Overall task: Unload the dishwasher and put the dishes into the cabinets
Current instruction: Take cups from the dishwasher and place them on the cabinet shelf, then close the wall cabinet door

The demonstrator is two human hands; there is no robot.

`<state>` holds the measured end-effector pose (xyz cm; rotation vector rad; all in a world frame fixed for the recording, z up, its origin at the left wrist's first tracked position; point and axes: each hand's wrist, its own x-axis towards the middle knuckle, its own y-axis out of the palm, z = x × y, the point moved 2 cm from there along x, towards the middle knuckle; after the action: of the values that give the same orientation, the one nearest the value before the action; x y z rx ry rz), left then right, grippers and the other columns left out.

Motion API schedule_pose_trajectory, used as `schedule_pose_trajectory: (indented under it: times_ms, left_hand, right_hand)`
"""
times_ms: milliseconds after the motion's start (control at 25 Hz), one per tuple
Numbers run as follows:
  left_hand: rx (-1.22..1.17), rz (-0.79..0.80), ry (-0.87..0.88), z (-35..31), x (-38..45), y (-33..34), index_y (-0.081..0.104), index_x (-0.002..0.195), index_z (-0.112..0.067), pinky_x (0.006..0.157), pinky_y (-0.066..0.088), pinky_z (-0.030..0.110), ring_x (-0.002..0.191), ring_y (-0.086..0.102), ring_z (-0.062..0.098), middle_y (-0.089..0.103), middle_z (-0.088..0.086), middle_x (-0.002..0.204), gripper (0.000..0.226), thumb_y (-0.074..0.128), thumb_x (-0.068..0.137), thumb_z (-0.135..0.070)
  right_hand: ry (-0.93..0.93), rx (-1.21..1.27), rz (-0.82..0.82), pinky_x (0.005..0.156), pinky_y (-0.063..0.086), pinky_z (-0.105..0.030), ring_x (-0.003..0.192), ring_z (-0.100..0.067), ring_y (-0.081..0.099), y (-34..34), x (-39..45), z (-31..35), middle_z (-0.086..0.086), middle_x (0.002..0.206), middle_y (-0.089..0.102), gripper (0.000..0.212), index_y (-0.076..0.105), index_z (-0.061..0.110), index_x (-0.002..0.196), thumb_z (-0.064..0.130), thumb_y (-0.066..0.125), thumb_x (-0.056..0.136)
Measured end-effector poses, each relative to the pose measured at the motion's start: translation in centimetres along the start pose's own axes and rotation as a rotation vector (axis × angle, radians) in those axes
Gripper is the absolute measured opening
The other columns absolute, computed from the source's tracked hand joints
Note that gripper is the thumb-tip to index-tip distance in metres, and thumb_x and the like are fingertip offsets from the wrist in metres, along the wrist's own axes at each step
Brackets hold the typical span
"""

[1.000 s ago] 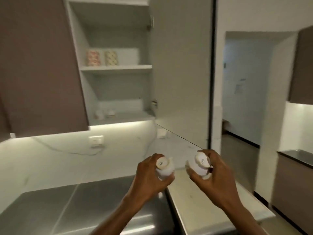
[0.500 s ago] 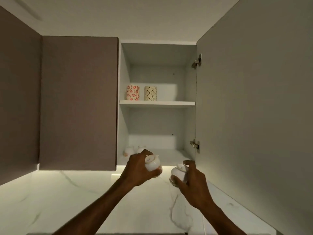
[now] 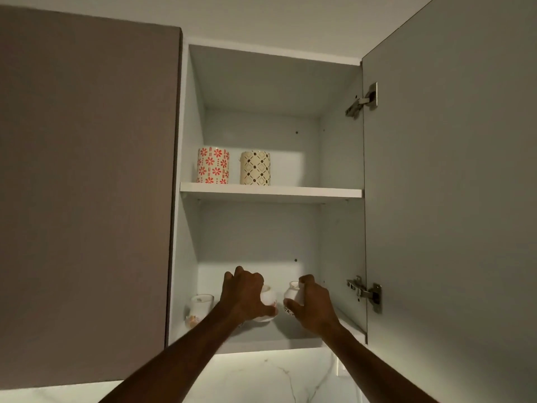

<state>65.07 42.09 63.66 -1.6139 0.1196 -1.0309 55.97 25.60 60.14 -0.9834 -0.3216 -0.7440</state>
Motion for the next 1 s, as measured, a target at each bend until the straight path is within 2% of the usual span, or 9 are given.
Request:
schedule_pose_trajectory:
  times_ms: [200,440,520,600,680,720,800,880,1000]
  left_hand:
    - [0.031,0.049,0.002,0.7,0.9,2.9,0.063,0.120,-0.023,0.098,0.036,0.044,0.121,0.051,0.024,0.068,-0.001,0.119,0.074,0.063,0.076,-0.082]
    - [0.085,0.027,0.003,-0.1,0.9,3.8,0.064,0.120,-0.025,0.098,0.036,0.045,0.121,0.050,0.023,0.069,-0.001,0.119,0.072,0.060,0.077,-0.083]
    - [0.109,0.009,0.012,-0.4,0.5,3.9,0.059,0.129,-0.024,0.100,0.036,0.046,0.125,0.048,0.024,0.066,-0.001,0.128,0.081,0.056,0.076,-0.086]
    - [0.087,-0.006,0.021,-0.5,-0.3,3.5,0.046,0.147,-0.022,0.109,0.033,0.048,0.137,0.042,0.025,0.056,0.000,0.145,0.096,0.052,0.076,-0.087]
    - [0.023,-0.088,0.041,-0.7,-1.4,2.0,0.024,0.162,-0.020,0.117,0.029,0.049,0.148,0.033,0.025,0.039,0.001,0.162,0.108,0.051,0.078,-0.084]
    - [-0.025,-0.169,0.052,-0.8,-2.1,0.9,0.014,0.164,-0.022,0.118,0.030,0.051,0.151,0.031,0.026,0.032,0.001,0.167,0.110,0.051,0.079,-0.081]
    - [-0.074,-0.350,0.065,-1.5,-3.9,-1.8,0.009,0.166,-0.026,0.116,0.034,0.054,0.151,0.032,0.028,0.025,0.001,0.170,0.108,0.050,0.080,-0.077]
    - [-0.047,-0.477,0.066,-3.0,-5.7,-4.9,0.011,0.166,-0.027,0.115,0.035,0.059,0.153,0.031,0.031,0.021,0.004,0.172,0.103,0.047,0.084,-0.078]
    - [0.011,-0.560,0.068,-5.8,-8.3,-10.0,0.010,0.167,-0.029,0.118,0.025,0.067,0.157,0.020,0.036,0.008,0.005,0.175,0.101,0.043,0.086,-0.078]
  right_hand:
    - [0.076,-0.048,0.033,0.102,0.051,-0.031,0.123,-0.027,0.062,2.9,1.4,-1.6,-0.010,0.136,0.063,0.068,0.046,0.011,0.139,0.037,0.083,0.088]
    - [0.125,-0.077,0.037,0.102,0.051,-0.030,0.122,-0.026,0.064,3.4,1.6,-2.1,-0.009,0.135,0.064,0.066,0.046,0.012,0.138,0.038,0.082,0.088]
    - [0.136,-0.067,0.037,0.103,0.053,-0.033,0.124,-0.027,0.063,3.2,1.3,-2.0,-0.010,0.137,0.064,0.070,0.045,0.012,0.140,0.040,0.082,0.087]
    - [0.136,-0.063,0.046,0.110,0.048,-0.036,0.135,-0.029,0.055,2.6,0.6,-1.6,-0.011,0.147,0.057,0.090,0.038,0.012,0.150,0.052,0.083,0.083]
    - [0.091,-0.084,0.001,0.119,0.039,-0.042,0.149,-0.034,0.038,1.2,-0.8,-0.7,-0.014,0.161,0.039,0.102,0.026,0.014,0.160,0.062,0.076,0.085]
    - [0.036,-0.112,-0.042,0.123,0.033,-0.045,0.155,-0.036,0.028,0.2,-1.8,-0.1,-0.016,0.167,0.028,0.100,0.023,0.015,0.162,0.064,0.070,0.089]
    - [-0.100,-0.204,-0.154,0.128,0.023,-0.046,0.160,-0.035,0.016,-2.5,-4.3,1.5,-0.015,0.173,0.015,0.088,0.021,0.019,0.164,0.062,0.059,0.098]
    - [-0.211,-0.265,-0.277,0.128,0.020,-0.048,0.161,-0.035,0.014,-5.8,-6.8,3.4,-0.013,0.174,0.015,0.077,0.026,0.022,0.162,0.061,0.052,0.101]
    - [-0.286,-0.315,-0.432,0.129,0.021,-0.055,0.161,-0.035,0.015,-10.7,-10.9,6.5,-0.010,0.173,0.021,0.068,0.037,0.025,0.157,0.066,0.037,0.103]
